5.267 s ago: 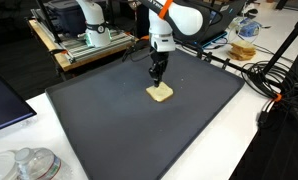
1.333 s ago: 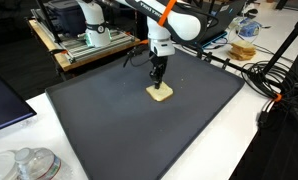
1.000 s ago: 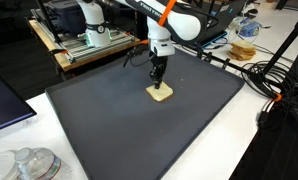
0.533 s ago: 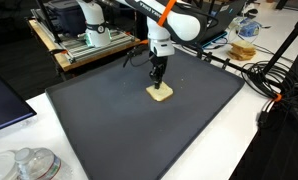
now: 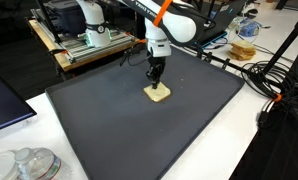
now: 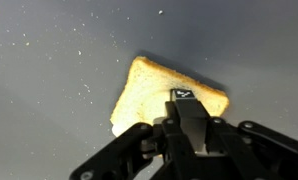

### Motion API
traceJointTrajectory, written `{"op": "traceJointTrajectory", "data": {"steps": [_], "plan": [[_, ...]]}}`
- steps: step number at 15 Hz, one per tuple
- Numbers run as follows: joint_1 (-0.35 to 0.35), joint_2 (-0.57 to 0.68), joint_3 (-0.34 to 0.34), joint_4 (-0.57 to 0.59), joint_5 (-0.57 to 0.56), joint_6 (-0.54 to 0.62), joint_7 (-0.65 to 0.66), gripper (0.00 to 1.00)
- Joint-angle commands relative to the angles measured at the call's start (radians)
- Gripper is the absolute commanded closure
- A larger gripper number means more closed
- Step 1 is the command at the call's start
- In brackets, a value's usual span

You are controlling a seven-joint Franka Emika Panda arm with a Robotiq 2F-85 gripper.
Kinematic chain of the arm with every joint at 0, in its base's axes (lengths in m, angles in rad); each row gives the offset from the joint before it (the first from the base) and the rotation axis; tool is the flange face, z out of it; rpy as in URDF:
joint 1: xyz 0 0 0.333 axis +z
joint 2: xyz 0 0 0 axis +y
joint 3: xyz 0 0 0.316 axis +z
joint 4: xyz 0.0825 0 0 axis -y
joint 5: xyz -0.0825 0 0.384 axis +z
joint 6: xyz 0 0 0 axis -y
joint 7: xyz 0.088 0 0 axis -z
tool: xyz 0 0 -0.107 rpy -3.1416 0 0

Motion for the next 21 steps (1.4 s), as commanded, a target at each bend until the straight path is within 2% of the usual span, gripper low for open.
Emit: {"op": "traceJointTrajectory", "data": {"steps": [1,10,11,12,13,14,15,16,21], "plan": [[0.009,-0.051,-0.028,0.025,0.065,0.020,-0.053,0.95],[0.020,-0.114,-0.043,0.025,0.065,0.020,-0.034,0.95],[0.050,-0.155,-0.102,0.025,0.123,-0.013,-0.053,0.95],[0.021,-0.115,-0.036,0.024,0.053,0.032,-0.027,0.95],[0.068,-0.171,-0.128,0.030,0.136,-0.015,-0.053,0.95],[0.076,-0.178,-0.139,0.030,0.144,-0.016,-0.053,0.95],[0.051,-0.144,-0.084,0.021,0.078,0.023,-0.018,0.95],[0.105,-0.196,-0.178,0.026,0.156,-0.022,-0.045,0.95],[0.207,-0.266,-0.295,-0.020,0.183,-0.073,0.009,0.95]]}}
